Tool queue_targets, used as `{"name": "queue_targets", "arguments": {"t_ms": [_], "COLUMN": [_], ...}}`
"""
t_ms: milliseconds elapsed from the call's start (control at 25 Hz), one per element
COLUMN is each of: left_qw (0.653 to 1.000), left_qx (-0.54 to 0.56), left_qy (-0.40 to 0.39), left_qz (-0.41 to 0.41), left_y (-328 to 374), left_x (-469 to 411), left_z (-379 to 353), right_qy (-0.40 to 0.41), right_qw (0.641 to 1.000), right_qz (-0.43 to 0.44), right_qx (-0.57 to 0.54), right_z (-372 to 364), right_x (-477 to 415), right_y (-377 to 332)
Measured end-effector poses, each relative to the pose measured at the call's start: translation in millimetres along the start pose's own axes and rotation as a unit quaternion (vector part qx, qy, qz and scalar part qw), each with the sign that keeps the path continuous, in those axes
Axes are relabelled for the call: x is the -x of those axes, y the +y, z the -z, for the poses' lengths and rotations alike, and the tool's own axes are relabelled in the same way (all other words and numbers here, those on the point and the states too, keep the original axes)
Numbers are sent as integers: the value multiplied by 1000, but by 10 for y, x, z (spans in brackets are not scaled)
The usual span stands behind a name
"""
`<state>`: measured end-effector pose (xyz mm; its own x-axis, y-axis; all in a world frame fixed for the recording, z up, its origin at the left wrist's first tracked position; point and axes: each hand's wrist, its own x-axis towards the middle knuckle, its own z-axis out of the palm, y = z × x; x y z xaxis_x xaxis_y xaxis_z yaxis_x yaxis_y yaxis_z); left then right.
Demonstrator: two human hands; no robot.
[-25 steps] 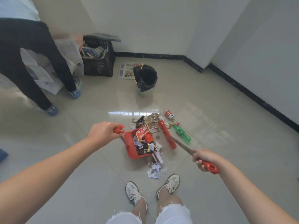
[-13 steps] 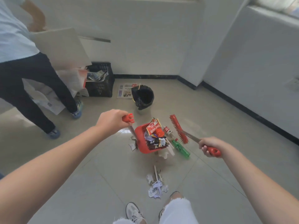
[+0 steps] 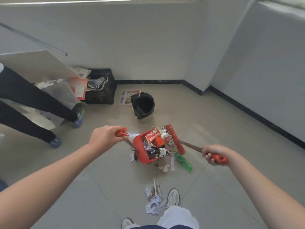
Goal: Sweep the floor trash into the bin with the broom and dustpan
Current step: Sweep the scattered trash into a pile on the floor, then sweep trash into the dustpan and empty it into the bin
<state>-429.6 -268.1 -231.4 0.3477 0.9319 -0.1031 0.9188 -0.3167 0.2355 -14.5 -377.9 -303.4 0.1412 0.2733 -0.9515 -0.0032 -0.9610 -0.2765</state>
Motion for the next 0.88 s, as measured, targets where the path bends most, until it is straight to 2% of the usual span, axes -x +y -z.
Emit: {"name": "queue_targets", "arguments": {"t_ms": [120,360,560,720,880], "left_qw": [999,998,990,962,919], "left_qx": [14,5,78,198,310], "left_qy": [4,60,97,121,142], "left_qz": [35,31,65,141,199], "left_y": [50,296,359,206,-48], "left_x": [-104,-276,-594,-940,-1231], "left_z": [187,639,918,963,772], "right_qy": [4,31,62,56,44], "right_qw": [1000,999,997,998,999], "right_qz": [-15,-4,6,8,11], "right_qx": [19,25,47,35,10], "right_z": [388,824,1007,993,875], "right_x": [-148,-360,-361,-336,-299], "right_y": [-113,-373,-679,-955,-1238]}}
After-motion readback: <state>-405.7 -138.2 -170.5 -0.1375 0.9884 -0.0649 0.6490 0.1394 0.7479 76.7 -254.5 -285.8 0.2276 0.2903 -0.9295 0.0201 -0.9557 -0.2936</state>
